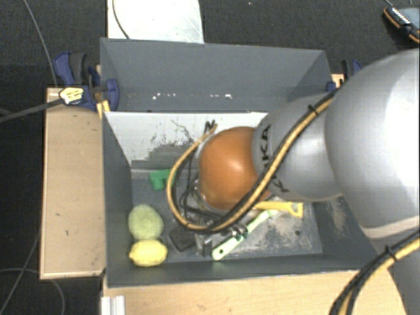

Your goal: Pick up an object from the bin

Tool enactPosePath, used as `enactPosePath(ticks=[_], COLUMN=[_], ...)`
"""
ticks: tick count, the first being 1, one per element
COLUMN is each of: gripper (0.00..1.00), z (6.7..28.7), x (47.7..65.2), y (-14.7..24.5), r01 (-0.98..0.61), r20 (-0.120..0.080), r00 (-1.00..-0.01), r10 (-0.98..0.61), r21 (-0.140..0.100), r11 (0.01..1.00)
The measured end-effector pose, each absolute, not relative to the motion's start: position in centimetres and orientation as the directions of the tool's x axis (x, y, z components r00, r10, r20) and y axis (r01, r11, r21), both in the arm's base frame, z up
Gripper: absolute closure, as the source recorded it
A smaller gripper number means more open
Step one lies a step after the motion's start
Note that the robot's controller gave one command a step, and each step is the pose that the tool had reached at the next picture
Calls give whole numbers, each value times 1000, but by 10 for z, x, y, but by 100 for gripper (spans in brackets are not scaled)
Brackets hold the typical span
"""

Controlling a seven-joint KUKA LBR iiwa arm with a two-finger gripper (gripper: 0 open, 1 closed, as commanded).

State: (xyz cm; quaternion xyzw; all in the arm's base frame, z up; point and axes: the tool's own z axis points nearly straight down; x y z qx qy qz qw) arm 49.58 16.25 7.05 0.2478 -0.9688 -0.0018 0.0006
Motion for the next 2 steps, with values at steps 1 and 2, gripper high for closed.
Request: enactPosePath(ticks=[1,2], gripper=[100,100], z=[97,130], x=[493,496], y=[162,163], r01=[-479,-478], r20=[9,-2], r00=[-878,-878], r10=[-479,-478], r21=[6,3], r11=[878,878])
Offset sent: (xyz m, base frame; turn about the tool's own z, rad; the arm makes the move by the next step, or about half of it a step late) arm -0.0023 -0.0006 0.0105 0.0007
